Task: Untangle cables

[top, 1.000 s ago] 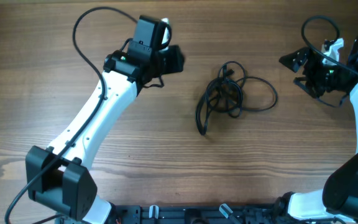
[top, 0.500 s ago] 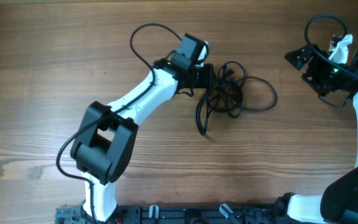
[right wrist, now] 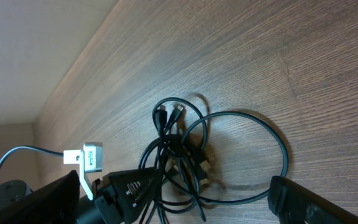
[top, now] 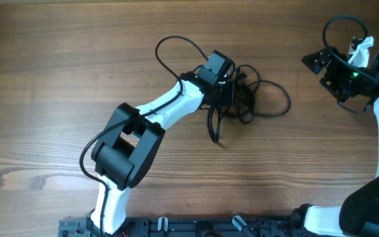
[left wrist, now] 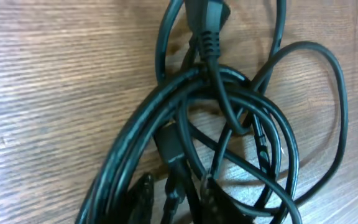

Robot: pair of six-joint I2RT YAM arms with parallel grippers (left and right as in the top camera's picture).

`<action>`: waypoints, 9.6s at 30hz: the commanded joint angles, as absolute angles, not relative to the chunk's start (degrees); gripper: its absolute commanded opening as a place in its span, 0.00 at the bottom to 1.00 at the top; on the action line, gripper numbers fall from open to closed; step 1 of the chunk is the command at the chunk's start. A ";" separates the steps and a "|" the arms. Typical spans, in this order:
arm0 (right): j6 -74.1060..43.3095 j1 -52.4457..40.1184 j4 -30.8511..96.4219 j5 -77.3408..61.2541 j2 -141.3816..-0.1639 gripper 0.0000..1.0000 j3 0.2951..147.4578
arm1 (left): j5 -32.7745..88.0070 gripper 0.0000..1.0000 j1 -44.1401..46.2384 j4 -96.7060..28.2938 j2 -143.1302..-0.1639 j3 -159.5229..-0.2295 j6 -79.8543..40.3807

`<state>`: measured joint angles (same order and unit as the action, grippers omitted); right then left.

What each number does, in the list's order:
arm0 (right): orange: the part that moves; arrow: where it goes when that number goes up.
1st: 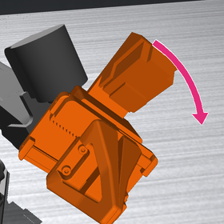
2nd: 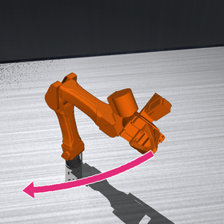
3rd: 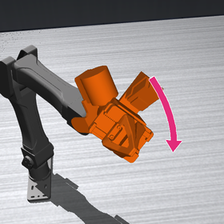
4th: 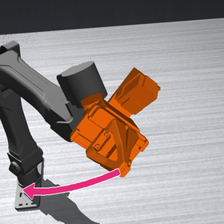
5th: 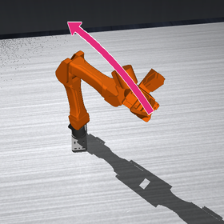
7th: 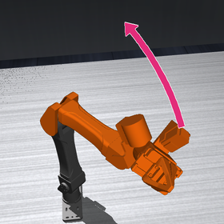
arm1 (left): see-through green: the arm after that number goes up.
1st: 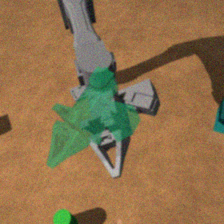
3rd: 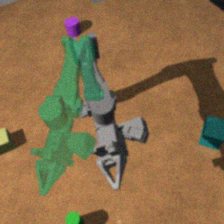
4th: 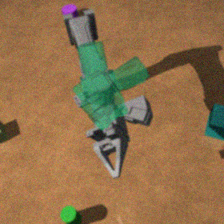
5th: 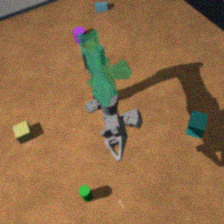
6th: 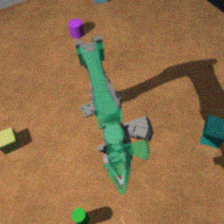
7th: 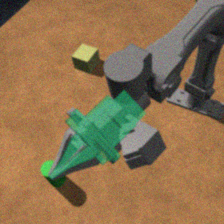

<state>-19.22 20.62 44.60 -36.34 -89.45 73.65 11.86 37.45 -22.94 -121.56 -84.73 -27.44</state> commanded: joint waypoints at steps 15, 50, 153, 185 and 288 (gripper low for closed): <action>-19.49 20.58 46.33 -32.80 -88.66 0.99 74.59 | 0.10 0.38 37.34 -27.64 -122.72 -87.92 -27.29; -18.83 2.02 36.03 -42.54 -88.66 0.82 74.54 | 34.37 0.04 28.49 -26.11 -100.92 -89.67 -32.05; -25.34 -1.89 30.33 -26.33 -99.44 1.00 76.49 | 16.88 0.26 21.08 -53.06 -108.14 -89.10 -16.21; -22.48 -1.91 37.60 -26.37 -99.44 0.99 76.49 | -5.21 0.39 33.28 -45.19 -115.61 -78.81 -72.12; -7.86 -10.26 26.30 -41.69 -99.57 0.26 76.40 | 53.54 0.04 22.33 -44.73 -95.90 -86.70 -27.24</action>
<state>-1.56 -10.46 28.75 -47.83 -98.83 76.25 45.58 22.39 -44.93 -95.77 -86.32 -27.11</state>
